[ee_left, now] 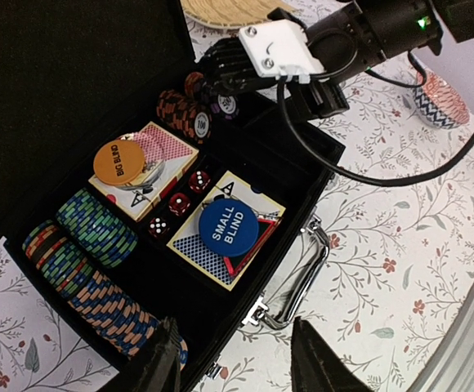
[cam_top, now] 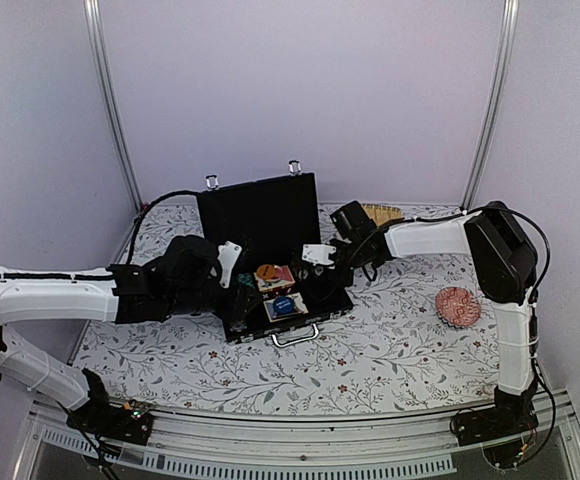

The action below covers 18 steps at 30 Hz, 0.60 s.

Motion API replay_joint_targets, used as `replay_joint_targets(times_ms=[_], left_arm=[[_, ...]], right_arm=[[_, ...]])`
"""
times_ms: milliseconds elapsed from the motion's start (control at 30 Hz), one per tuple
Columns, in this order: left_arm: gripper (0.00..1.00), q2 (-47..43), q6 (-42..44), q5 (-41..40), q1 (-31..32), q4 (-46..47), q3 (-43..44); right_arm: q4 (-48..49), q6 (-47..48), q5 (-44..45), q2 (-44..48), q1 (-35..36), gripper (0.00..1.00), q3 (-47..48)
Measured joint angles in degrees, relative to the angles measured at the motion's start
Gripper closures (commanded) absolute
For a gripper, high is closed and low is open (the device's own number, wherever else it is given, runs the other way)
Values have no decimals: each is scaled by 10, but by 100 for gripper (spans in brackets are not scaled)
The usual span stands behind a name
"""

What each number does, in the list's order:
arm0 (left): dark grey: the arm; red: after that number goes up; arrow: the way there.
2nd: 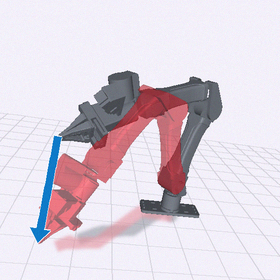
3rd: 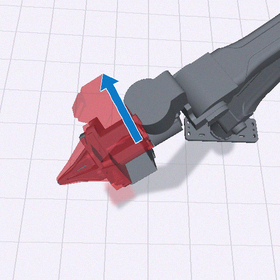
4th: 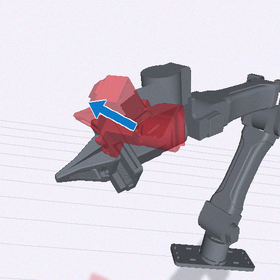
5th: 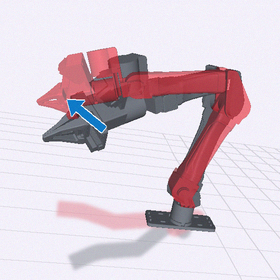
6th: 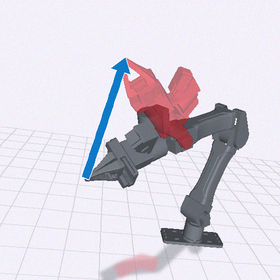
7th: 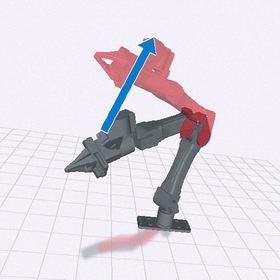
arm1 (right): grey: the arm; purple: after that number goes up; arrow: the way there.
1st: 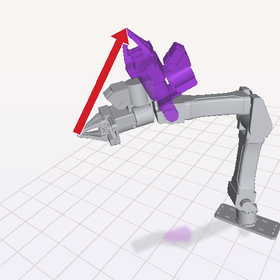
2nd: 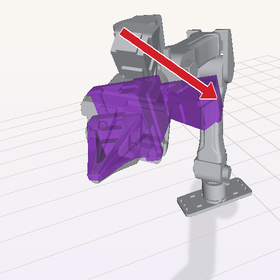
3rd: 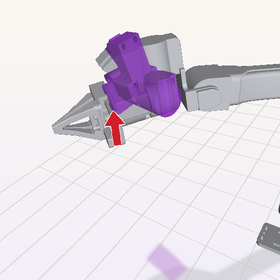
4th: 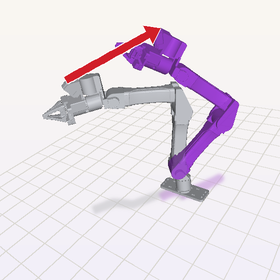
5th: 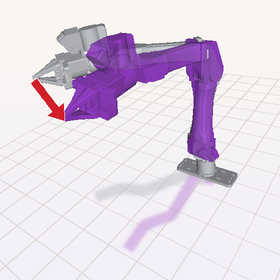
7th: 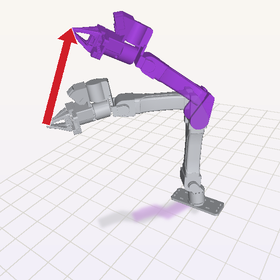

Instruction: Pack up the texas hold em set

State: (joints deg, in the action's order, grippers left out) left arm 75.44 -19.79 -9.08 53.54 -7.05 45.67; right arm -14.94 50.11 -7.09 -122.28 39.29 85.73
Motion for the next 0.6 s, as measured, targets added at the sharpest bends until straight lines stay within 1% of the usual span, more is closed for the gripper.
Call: replay_joint_targets(times_ms=[100,200,300,600], left_arm=[[53,-2,0,-2,0,0,-4],[53,-5,0,-4,-1,0,-7],[53,-10,0,-6,-2,0,-7],[53,-18,-2,-6,-11,3,-9]], right_arm=[[-9,-7,-11,0,-1,77,9],[-14,-7,-19,0,-2,91,16],[-20,-11,-24,0,-3,94,21],[-33,-12,-22,-19,-4,95,51]])
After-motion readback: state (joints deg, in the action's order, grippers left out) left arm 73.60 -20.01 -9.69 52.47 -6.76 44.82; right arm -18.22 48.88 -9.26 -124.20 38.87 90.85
